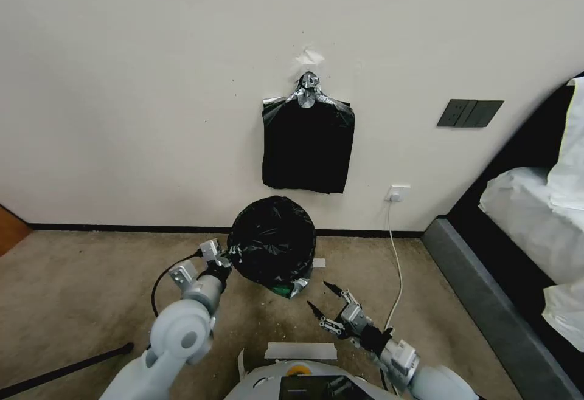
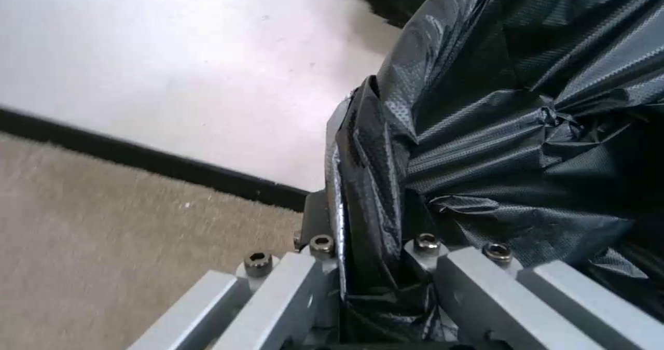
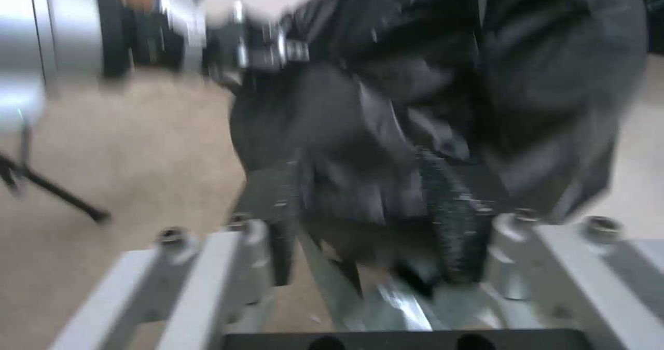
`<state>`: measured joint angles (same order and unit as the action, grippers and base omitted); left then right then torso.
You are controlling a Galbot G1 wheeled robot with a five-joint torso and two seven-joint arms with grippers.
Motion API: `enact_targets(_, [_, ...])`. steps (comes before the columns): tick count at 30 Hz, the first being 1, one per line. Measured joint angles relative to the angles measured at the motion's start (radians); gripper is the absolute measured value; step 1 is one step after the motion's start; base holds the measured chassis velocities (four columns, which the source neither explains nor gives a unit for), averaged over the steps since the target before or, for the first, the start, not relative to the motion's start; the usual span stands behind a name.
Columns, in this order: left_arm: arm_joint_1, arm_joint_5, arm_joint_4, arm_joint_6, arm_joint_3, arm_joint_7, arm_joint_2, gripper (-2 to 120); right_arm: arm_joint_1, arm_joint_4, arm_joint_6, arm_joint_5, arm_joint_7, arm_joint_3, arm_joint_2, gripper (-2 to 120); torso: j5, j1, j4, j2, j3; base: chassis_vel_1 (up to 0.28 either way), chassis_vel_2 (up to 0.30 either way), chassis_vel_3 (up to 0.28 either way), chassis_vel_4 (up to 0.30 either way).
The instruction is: Place a trash bag onto the trash bin.
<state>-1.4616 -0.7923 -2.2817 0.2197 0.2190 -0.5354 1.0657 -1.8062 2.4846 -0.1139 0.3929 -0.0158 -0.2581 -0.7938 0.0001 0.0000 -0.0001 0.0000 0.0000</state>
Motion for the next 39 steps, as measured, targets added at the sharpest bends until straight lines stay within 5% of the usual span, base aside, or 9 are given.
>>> enact_targets(9, [0.006, 0.207, 0.023, -0.016, -0.1, 0.042, 0.008, 3, 0.293, -0.013, -0.274, 0.254, 0.183, 0.12, -0.004, 2, 0.0, 0.0, 0.0001, 0.0, 0.0, 0.0, 0.0, 0.0, 0.0])
enact_targets(14, [0.002, 0.239, 0.035, -0.016, -0.127, 0.05, 0.019, 3, 0.474, -0.054, -0.415, 0.494, 0.372, 0.231, -0.037, 0, -0.0001, 0.0, 0.0, 0.0, 0.0, 0.0, 0.0, 0.0, 0.0])
enact_targets(22, [0.006, 0.257, 0.044, -0.016, -0.137, 0.051, 0.025, 3, 0.679, -0.146, -0.49, 0.607, 0.507, 0.38, -0.097, 0, -0.0002, 0.0, 0.0, 0.0, 0.0, 0.0, 0.0, 0.0, 0.0])
enact_targets(39, [-0.005, 0.288, 0.041, -0.015, -0.147, 0.061, 0.037, 3, 0.887, -0.356, -0.533, 0.613, 0.675, 0.573, -0.179, 0, -0.0001, 0.0, 0.0, 0.0, 0.0, 0.0, 0.0, 0.0, 0.0])
